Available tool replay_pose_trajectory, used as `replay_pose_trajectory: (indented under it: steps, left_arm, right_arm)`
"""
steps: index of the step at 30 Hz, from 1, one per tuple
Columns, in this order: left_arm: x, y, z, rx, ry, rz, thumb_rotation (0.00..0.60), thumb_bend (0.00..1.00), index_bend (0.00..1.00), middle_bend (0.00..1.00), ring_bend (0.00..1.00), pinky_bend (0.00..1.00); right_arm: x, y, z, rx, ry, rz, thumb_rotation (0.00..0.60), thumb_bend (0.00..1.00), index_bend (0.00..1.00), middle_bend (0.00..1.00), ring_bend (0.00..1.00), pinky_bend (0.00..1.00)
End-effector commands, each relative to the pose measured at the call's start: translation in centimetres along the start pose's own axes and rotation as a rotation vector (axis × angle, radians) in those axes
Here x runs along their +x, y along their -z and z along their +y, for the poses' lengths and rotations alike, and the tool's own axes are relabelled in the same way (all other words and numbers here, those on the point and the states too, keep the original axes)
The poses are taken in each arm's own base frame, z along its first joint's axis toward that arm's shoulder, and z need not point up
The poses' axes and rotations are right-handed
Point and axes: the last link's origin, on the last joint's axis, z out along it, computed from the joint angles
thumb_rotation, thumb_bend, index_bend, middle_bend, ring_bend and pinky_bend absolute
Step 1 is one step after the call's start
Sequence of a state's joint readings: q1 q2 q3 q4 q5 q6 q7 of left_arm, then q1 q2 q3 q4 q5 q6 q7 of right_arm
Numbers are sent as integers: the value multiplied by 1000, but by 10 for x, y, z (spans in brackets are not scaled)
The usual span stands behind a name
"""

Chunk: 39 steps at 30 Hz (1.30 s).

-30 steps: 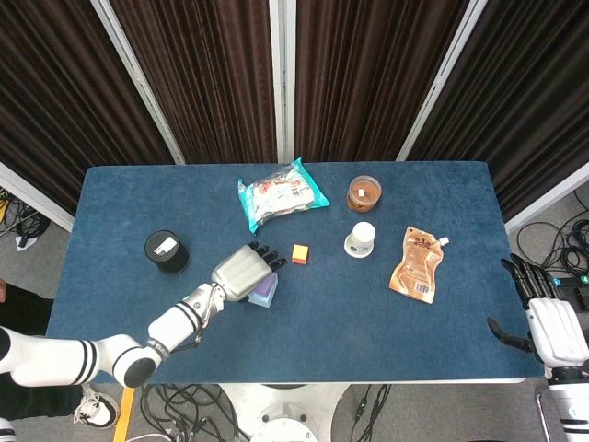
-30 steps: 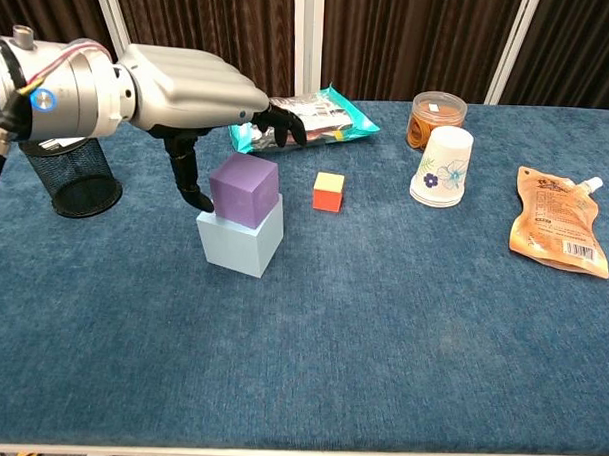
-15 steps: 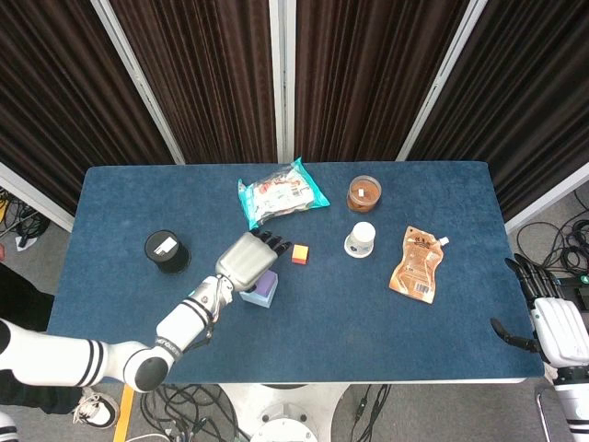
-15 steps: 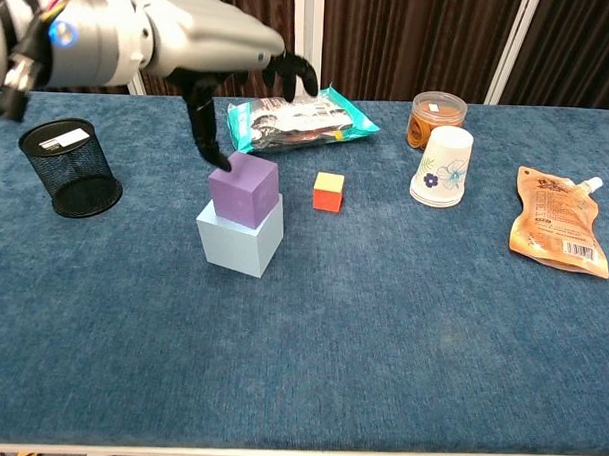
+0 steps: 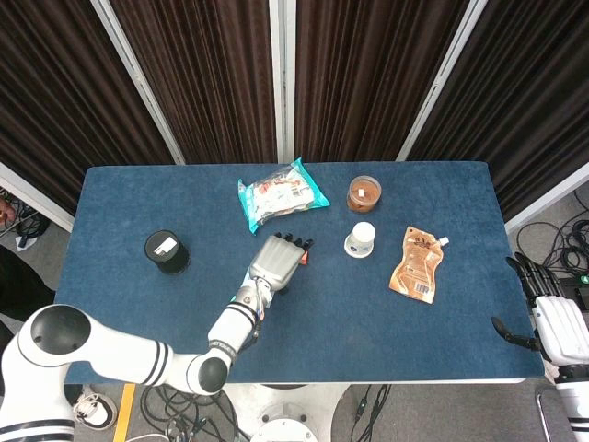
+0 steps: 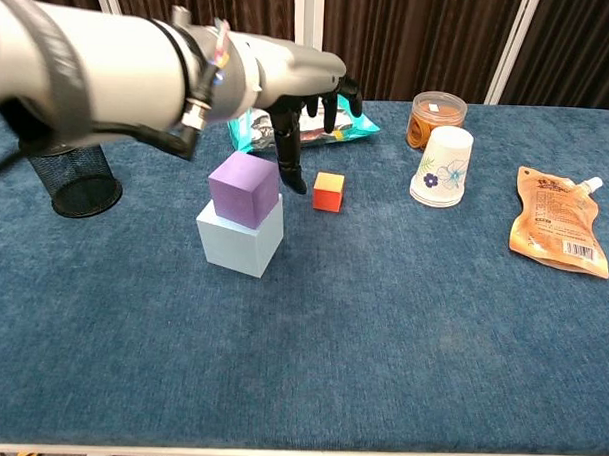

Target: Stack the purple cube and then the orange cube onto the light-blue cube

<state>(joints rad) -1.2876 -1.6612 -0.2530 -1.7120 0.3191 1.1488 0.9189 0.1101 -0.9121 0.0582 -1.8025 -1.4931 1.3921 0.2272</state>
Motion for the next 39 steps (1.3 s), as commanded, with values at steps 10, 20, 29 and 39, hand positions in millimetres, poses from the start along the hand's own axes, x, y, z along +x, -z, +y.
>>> replay_pose_trajectory:
  steps: [10,20,29,39]
  left_arm:
    - [-20,-36,-8,156,31,20,600,156,254,407,265,294]
    - [-20,-41,0,174,130,5,600,138,256,410,265,291]
    - [-28,-56,8,173,161,13,600,129,256,420,265,290]
    - [-43,-75,-1,214,139,1,600,131,277,431,270,291]
  right_arm:
    - [-2,-2,0,-5,7,-4,600,182,0,0,0,0]
    - [-5,-2,-1,-9,12,-6,600,181,0,0,0,0]
    - [-5,-3,0,-13,15,-7,600,182,0,0,0,0]
    - [-6,-5,1,-21,14,-11,600,182,0,0,0,0]
